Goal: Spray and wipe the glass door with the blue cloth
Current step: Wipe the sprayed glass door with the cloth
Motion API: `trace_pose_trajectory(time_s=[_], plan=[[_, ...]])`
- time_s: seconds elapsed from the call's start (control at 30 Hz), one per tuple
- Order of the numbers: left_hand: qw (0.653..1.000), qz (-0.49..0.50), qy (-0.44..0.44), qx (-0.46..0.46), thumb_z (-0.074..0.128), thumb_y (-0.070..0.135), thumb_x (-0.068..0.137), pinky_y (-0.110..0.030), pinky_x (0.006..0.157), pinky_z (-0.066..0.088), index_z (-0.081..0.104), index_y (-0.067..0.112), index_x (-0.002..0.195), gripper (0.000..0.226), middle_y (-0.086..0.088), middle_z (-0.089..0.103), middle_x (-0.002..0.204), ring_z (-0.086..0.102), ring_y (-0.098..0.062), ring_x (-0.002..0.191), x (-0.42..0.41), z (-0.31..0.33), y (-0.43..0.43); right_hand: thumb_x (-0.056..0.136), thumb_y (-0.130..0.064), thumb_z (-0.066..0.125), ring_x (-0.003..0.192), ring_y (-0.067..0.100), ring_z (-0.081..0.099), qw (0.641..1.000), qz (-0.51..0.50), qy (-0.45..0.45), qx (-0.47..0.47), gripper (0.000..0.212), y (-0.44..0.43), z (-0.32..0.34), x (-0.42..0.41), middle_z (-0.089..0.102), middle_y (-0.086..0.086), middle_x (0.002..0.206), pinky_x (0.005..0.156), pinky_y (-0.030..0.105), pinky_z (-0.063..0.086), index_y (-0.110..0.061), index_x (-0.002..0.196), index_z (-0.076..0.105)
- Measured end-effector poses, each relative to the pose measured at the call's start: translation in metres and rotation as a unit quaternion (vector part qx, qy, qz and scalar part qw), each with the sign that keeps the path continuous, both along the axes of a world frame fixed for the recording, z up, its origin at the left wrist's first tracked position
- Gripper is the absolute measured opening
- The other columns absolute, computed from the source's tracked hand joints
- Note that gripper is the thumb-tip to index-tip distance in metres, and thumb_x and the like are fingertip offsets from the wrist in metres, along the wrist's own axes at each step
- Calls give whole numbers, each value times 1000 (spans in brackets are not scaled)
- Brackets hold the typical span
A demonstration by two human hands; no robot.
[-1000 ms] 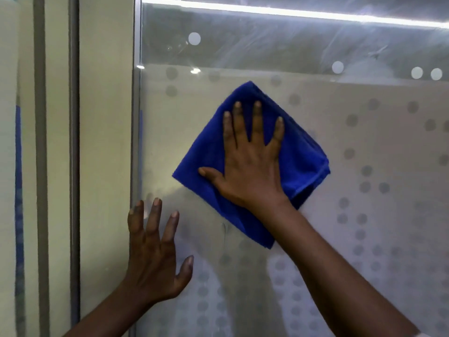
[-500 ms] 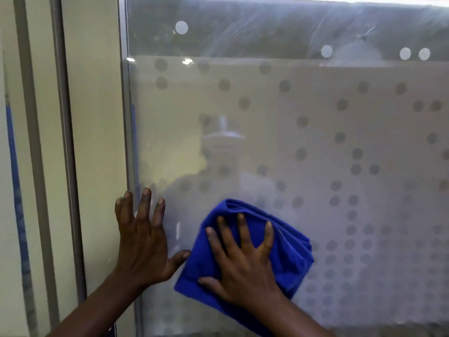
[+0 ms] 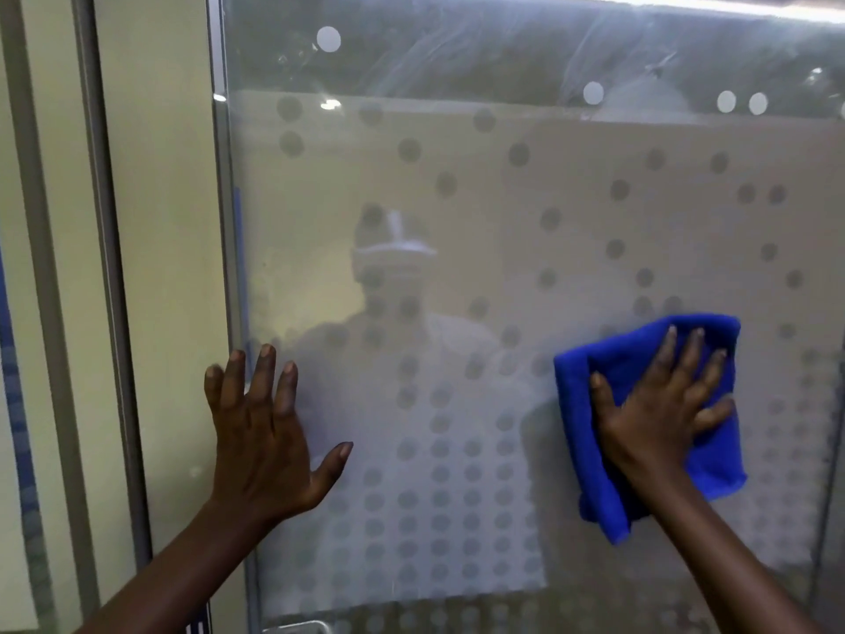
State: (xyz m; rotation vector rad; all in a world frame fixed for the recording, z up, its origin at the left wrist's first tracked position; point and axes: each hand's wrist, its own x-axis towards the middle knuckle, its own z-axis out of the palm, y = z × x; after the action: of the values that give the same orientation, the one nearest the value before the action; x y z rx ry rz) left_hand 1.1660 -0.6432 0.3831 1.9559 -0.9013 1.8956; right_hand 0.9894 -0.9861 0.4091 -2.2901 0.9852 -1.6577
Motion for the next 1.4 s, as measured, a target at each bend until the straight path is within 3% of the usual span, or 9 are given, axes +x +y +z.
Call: trace_pose_trajectory(time_s=[0.13,0.3,0.5,0.67,0.87,1.03,1.1,1.23,1.4], plan=[[1000,-2,-1,-4,51,61,79,-68,114,15,28,-4,138,90,-26,26,149,19,-50,141,-1,0,-1,79,-72,25,148,44,3,999,-4,-40,-3,99,34,64,22,6,16,163,108,75,8,-11,155,8],[1000,-21,16,-14,42,65,84,-64,117,11,28,-5,138,90,-27,25,149,17,-50,142,-3,2,-1,81,-74,30,147,45,7,986,24,-6,-162,98,117,91,65,12,17,163,106,76,4,-11,154,13],[992,-108,41,-49,22,72,88,-69,112,18,30,-8,135,93,-33,29,146,20,-51,141,-3,3,1,80,-76,38,148,45,-2,945,96,63,-307,99,170,27,91,11,14,163,105,79,-3,-15,155,15],[994,-93,49,-26,20,73,89,-68,114,14,30,-6,137,93,-32,28,148,17,-52,142,-4,4,3,81,-77,40,149,41,-1,915,121,128,-363,97,157,-59,80,4,9,164,106,78,-3,-19,155,15],[997,8,74,4,29,65,90,-61,118,8,33,-5,139,86,-27,22,153,13,-48,144,-6,4,2,73,-79,45,148,43,2,953,63,162,-249,99,92,-100,44,26,14,155,106,78,8,-14,146,32],[997,51,52,38,38,58,90,-67,115,13,30,-4,143,81,-31,21,155,15,-52,145,-1,1,5,80,-80,12,143,49,16,989,29,112,-89,100,43,-71,19,19,20,157,106,74,11,-8,147,26],[995,66,47,58,38,58,91,-68,114,16,24,0,148,83,-30,17,157,14,-52,145,3,-1,11,81,-79,9,143,49,15,995,27,76,-54,100,34,-46,15,18,21,159,105,75,13,-7,148,24],[993,73,47,80,36,62,91,-65,116,16,13,6,154,87,-27,15,159,14,-50,146,7,-1,19,77,-71,31,145,45,12,997,21,20,-69,96,44,15,27,14,17,162,105,77,14,-12,152,19],[993,71,57,79,33,64,92,-62,118,11,12,5,154,88,-27,15,159,11,-48,147,6,-2,18,80,-74,29,148,41,7,985,37,15,-166,93,100,99,57,11,10,164,108,74,8,-20,154,13]])
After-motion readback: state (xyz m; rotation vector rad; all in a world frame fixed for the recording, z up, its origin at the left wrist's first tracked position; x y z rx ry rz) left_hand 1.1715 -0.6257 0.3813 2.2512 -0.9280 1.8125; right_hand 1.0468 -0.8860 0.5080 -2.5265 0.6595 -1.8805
